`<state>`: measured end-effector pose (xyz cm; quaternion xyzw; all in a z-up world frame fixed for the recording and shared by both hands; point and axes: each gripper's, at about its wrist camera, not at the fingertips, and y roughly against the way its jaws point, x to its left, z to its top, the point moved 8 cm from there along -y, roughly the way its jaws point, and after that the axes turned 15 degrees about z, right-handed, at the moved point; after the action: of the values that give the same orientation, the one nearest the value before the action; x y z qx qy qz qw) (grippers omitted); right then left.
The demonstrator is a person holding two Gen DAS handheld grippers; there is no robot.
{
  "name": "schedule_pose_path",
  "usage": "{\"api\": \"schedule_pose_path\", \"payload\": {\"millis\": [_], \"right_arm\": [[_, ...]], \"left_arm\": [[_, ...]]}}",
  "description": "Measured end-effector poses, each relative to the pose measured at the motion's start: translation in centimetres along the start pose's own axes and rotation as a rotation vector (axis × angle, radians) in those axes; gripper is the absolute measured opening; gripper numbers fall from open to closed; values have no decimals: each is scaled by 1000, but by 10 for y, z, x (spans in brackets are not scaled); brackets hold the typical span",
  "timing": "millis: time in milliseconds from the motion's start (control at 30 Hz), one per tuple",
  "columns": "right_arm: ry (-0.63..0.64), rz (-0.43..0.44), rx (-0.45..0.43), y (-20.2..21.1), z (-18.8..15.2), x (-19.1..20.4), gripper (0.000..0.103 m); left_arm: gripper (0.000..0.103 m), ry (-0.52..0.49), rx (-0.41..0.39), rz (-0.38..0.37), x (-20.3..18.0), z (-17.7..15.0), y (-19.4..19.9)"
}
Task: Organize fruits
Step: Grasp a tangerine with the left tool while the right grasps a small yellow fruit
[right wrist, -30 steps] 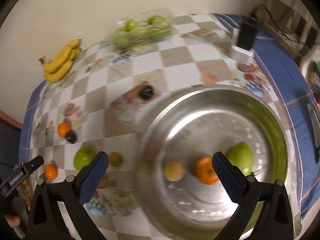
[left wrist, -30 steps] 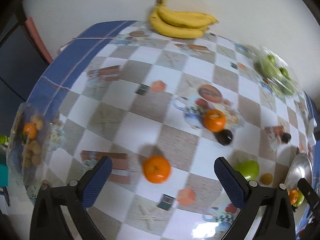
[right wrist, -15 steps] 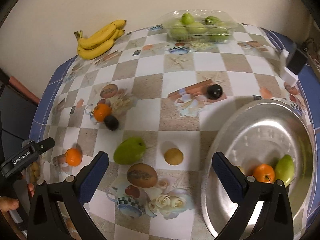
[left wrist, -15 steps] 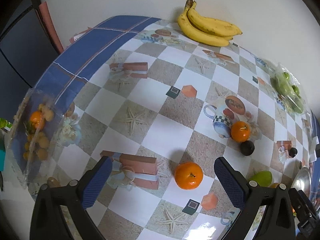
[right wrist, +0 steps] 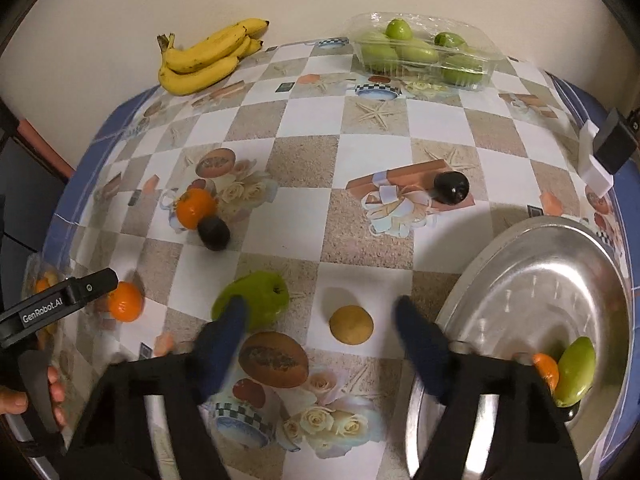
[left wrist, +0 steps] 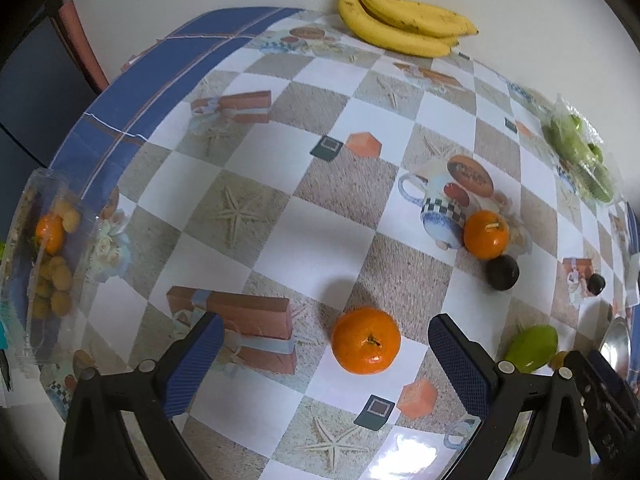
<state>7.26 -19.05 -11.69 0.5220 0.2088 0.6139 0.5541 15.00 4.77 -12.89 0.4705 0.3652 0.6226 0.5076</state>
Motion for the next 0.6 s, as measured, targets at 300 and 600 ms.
{"api": "schedule_pose_path", "payload": {"millis": [300, 600], "right_arm": [[-8, -34, 44, -13, -7, -9, 44], [-26, -52, 70, -20, -12, -18, 32]], "left_arm": [[92, 18, 54, -49, -7, -7, -9], [61, -7, 77, -59, -17, -14, -13]]}}
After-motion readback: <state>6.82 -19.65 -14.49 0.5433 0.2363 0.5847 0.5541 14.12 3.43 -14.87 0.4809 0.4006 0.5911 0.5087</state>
